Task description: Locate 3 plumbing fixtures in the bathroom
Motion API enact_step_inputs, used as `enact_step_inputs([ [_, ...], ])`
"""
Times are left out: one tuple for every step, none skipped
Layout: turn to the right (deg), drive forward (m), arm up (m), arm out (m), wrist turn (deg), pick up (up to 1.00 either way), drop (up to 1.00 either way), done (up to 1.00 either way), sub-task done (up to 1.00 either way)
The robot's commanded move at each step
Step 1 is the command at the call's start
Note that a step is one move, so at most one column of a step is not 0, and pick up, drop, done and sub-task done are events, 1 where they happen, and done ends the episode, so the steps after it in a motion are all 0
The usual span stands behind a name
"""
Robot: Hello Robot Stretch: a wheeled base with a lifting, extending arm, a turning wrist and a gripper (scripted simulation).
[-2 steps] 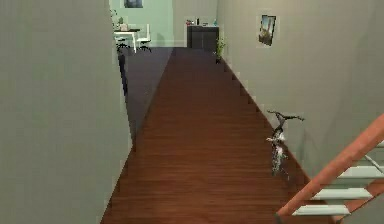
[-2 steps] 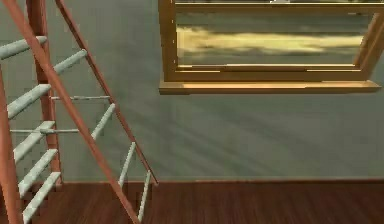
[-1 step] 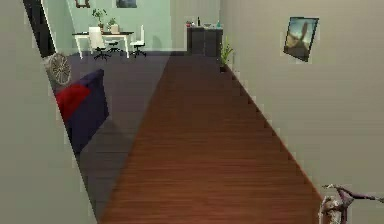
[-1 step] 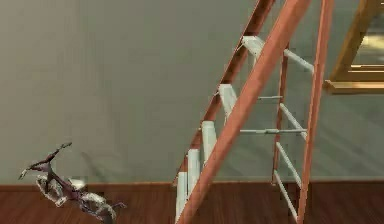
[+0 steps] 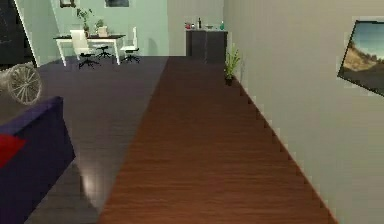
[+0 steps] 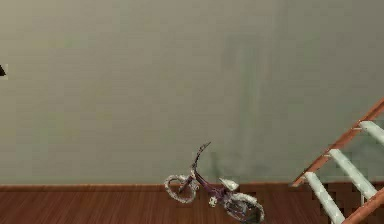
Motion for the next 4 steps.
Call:
enact_step_inputs([
  [-9.0,0.0,0.0,0.0,0.0,0.0,0.0,0.0,0.0],
  [0.0,0.3,0.0,0.0,0.0,0.0,0.0,0.0,0.0],
  [-9.0,0.0,0.0,0.0,0.0,0.0,0.0,0.0,0.0],
  [0.0,1.0,0.0,0.0,0.0,0.0,0.0,0.0,0.0],
])
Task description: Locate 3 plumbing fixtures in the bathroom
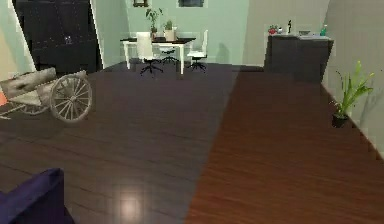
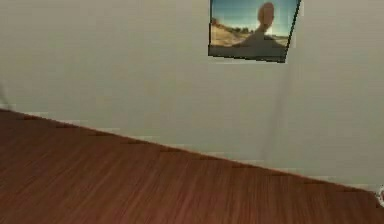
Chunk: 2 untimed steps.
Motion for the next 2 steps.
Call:
enact_step_inputs([
  [-3.0,0.0,0.0,0.0,0.0,0.0,0.0,0.0,0.0],
  [0.0,0.95,0.0,0.0,0.0,0.0,0.0,0.0,0.0],
])
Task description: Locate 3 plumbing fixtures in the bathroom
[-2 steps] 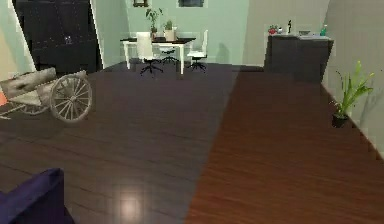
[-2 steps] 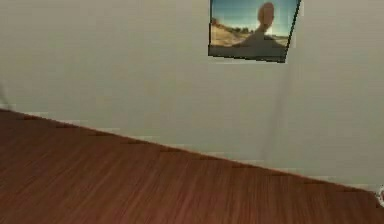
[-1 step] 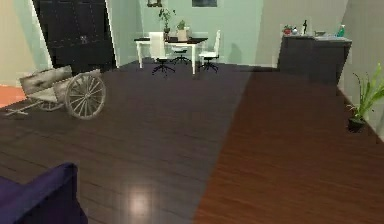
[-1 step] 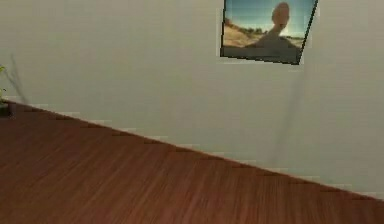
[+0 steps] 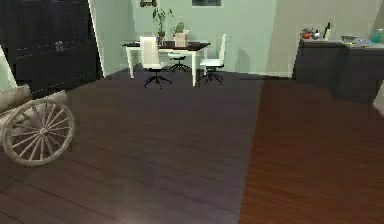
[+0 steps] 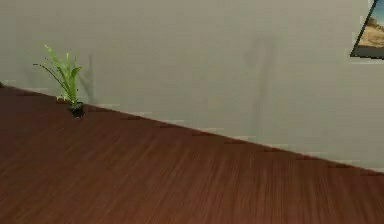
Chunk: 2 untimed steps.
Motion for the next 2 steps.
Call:
enact_step_inputs([
  [-21.0,0.0,0.0,0.0,0.0,0.0,0.0,0.0,0.0],
  [0.0,1.0,0.0,0.0,0.0,0.0,0.0,0.0,0.0],
])
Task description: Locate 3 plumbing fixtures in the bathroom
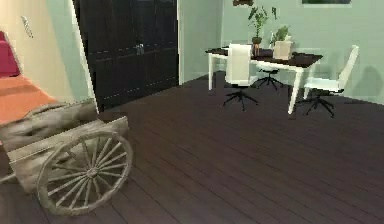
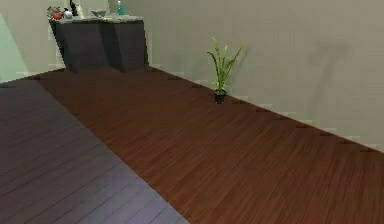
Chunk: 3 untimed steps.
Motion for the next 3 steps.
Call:
enact_step_inputs([
  [0.0,1.0,0.0,0.0,0.0,0.0,0.0,0.0,0.0],
  [-9.0,0.0,0.0,0.0,0.0,0.0,0.0,0.0,0.0],
  [0.0,0.2,0.0,0.0,0.0,0.0,0.0,0.0,0.0],
])
